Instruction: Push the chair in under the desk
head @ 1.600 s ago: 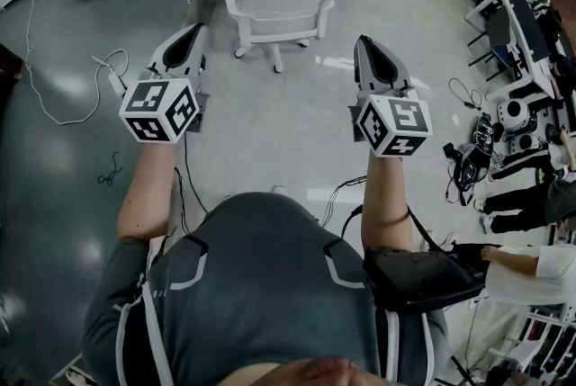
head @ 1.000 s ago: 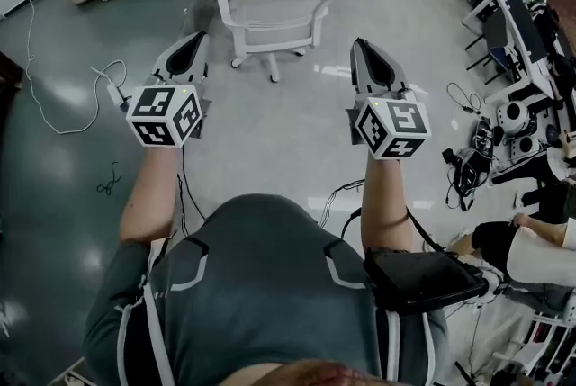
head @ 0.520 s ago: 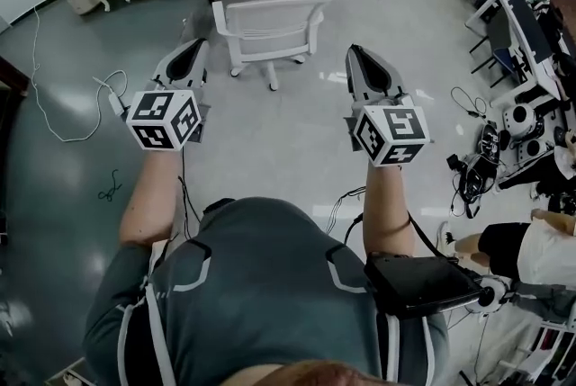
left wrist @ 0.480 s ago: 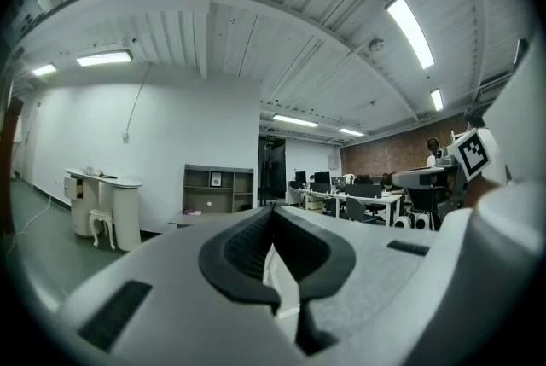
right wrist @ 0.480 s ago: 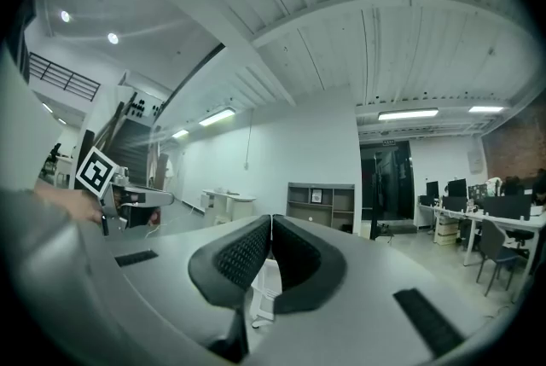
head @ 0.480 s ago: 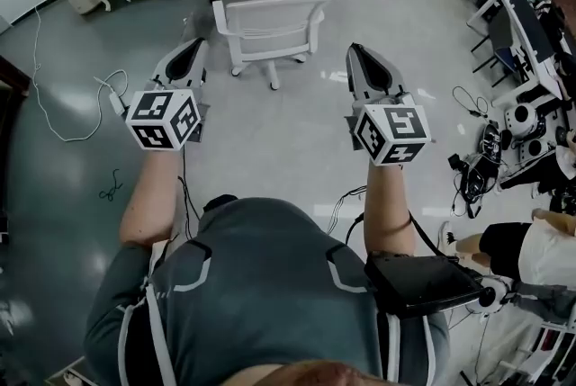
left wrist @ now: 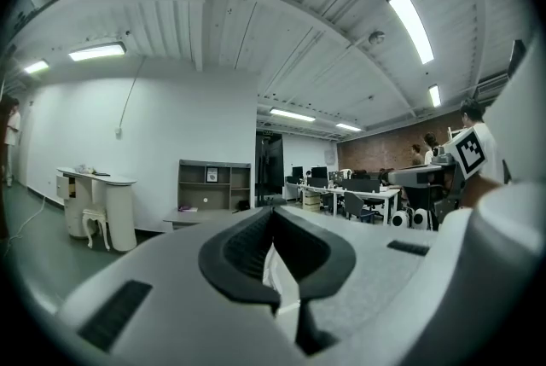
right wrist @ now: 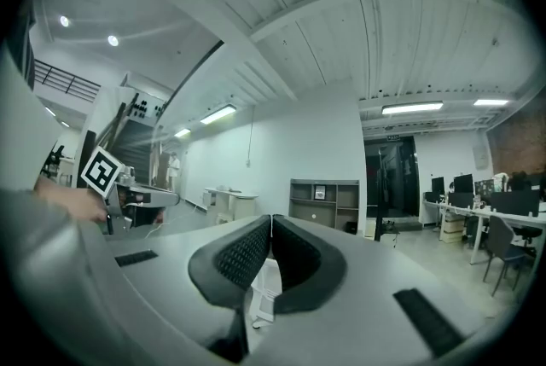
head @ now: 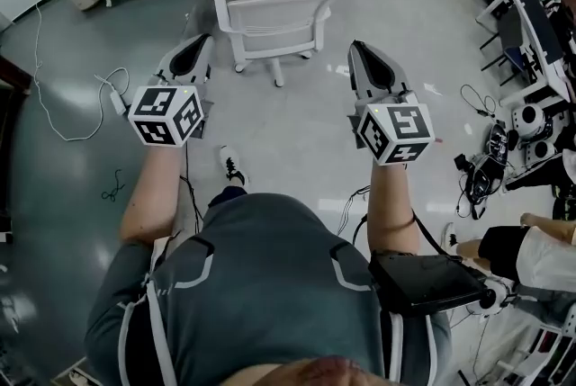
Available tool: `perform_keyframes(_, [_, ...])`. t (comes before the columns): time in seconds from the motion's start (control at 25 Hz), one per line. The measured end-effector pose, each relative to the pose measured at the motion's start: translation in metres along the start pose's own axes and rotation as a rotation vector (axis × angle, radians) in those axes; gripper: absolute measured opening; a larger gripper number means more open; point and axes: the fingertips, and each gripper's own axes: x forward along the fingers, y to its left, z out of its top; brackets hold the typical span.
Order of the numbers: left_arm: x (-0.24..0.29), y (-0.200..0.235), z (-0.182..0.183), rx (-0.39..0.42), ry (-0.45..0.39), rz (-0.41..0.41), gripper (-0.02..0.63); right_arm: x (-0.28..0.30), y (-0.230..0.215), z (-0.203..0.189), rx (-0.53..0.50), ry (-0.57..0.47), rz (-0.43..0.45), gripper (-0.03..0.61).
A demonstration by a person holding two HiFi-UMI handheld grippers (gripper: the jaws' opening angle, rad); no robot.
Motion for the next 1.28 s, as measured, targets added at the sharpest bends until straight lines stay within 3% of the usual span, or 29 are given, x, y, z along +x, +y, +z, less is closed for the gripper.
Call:
perform_keyframes(0.36, [0.079, 0.073, -0.016, -0.003, 0.017, -0.061, 0.009, 0.096, -0.008, -0.006, -0.048, 0.027, -0.030, 0.029])
perform_keyframes(0.8, [0.172, 0.157, -0.040, 0.083, 0.095, -0.134, 0.011, 0.220, -0.014, -0.034, -0.102, 0.120, -0.038, 0.032])
perform_keyframes(1.08, [0.219, 0.194, -0.078, 0.135, 0.182, -0.206, 0.014, 0.282, -0.016, -0.067, -0.144, 0.212, -0.035, 0.045])
perform_keyframes(1.16, [0.233, 0.202, -0.091, 0.147, 0.213, -0.239, 0.041, 0.299, -0.016, -0.078, -0.154, 0.245, -0.033, 0.099])
perform_keyframes(1.28, [0.250, 0.213, -0.112, 0.181, 0.263, -0.275, 0.103, 0.320, -0.017, -0.099, -0.201, 0.306, -0.025, 0.109])
